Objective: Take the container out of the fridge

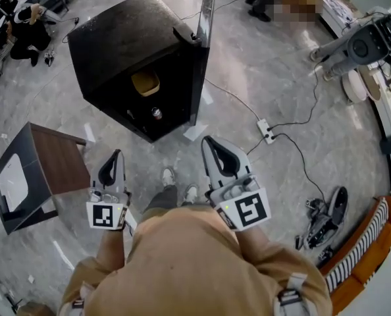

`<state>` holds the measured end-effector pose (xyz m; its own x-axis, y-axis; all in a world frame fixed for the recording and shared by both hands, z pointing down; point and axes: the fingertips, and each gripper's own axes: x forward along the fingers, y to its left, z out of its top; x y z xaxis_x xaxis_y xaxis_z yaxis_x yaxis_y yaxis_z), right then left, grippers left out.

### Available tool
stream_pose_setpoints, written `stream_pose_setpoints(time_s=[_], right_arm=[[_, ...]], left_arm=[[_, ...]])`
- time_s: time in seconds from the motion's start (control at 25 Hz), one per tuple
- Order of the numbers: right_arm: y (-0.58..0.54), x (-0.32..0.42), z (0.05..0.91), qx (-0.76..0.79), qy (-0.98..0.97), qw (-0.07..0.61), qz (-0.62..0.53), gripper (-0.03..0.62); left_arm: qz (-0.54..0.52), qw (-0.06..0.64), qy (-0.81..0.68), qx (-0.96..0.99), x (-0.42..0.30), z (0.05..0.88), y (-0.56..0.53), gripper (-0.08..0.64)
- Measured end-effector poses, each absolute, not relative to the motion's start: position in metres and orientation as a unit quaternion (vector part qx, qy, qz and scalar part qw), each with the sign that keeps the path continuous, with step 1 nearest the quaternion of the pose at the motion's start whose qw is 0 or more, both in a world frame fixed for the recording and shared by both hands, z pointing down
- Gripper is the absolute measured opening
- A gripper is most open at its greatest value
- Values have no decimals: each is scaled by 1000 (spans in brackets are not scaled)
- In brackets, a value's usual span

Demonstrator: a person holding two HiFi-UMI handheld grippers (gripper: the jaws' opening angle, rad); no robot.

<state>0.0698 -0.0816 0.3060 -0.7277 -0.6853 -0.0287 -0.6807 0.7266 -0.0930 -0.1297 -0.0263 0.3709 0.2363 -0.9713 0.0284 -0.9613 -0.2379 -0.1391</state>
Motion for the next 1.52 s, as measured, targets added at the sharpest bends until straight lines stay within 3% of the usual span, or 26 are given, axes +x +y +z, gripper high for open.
stream_pose_setpoints(time_s=[0.48,0.8,1.12,1.52], right_arm=[[-113,63,310,-396,917,17,-45,0],[-128,47,313,-399,916,12,-42,0],[-134,43,327,-396,917,1,-47,0],[-145,31,346,-398,916,-11,-52,0]], left_arm=[[-110,17,587,-802,-141,410,-93,0],[-137,39,571,-808,-145,434,-140,6],[-190,69,542,-816,-141,456,-172,52],[-261,58,511,-817,-133,498,-198,81]])
